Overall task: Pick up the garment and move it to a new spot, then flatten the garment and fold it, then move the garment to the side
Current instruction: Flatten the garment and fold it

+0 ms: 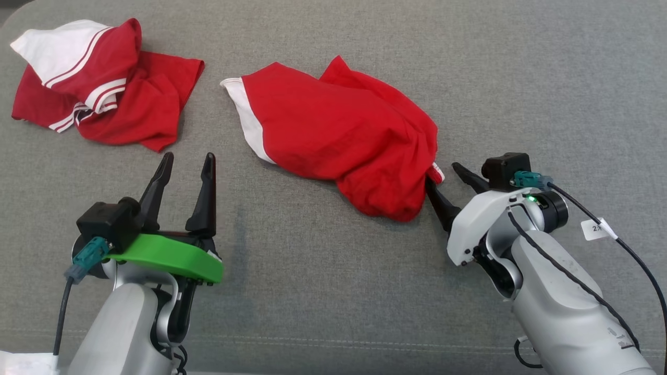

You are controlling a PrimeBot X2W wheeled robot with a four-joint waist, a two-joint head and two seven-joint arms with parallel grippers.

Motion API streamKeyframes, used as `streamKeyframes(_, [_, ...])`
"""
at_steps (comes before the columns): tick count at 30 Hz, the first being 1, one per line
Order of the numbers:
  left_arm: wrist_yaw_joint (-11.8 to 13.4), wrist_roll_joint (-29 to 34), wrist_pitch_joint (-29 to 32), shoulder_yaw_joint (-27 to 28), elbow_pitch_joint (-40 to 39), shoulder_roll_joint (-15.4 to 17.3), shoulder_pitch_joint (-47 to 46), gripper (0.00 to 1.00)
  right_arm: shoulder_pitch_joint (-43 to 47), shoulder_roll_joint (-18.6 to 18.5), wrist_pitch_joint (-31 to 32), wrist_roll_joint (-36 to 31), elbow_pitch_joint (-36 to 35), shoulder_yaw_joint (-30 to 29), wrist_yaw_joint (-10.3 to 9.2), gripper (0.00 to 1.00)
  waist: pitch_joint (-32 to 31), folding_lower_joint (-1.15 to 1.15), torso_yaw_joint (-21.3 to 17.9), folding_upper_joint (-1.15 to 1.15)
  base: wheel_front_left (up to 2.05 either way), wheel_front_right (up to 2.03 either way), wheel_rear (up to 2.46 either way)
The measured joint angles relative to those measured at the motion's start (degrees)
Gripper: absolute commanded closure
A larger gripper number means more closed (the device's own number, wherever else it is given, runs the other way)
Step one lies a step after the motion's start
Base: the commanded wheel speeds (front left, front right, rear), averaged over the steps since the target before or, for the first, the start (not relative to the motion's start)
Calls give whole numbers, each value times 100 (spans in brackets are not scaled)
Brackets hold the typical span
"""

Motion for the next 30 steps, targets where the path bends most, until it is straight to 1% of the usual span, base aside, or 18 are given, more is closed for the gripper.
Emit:
streamKeyframes(1, [0,0,0,24,-5,-9,1,0,-22,2,35,0,60,-2,0,4,20,0,20,0,0,0,0])
streamKeyframes(2, [-4,0,0,42,-10,-15,1,0,-38,3,56,1,127,-5,0,11,38,0,40,0,0,0,0])
streamKeyframes(3, [-23,4,0,62,-11,-18,1,0,-51,4,88,2,187,-2,0,20,54,0,57,0,0,0,0])
streamKeyframes(4, [-30,25,0,93,-13,-20,3,0,-71,7,91,2,243,10,0,32,68,0,72,0,0,0,0])
streamKeyframes(6, [-43,56,0,133,-13,-20,6,0,-144,24,114,13,330,16,1,81,84,0,90,0,0,0,0])
streamKeyframes(7, [-52,57,0,156,-13,-22,10,0,-199,46,137,70,410,18,1,100,89,0,97,0,0,0,0])
streamKeyframes(12, [-76,107,0,289,-8,-25,43,0,-269,56,27,91,512,53,1,100,61,0,76,0,0,0,0])
streamKeyframes(17, [-102,146,0,343,13,-37,144,0,-418,53,-433,97,488,-137,-14,100,-46,0,3,0,0,0,0])
streamKeyframes(19, [-132,157,0,378,23,-47,162,0,-543,23,-623,74,441,-190,-63,100,-102,0,-36,0,0,0,0])
streamKeyframes(26, [-191,193,0,368,86,-135,247,0,-1032,-322,-1113,-222,272,-197,-59,100,-343,0,-187,0,0,0,0])
streamKeyframes(30, [-232,194,0,280,141,-224,274,0,-1360,-439,-1136,-374,214,-42,-51,100,-484,0,-227,0,0,0,0])
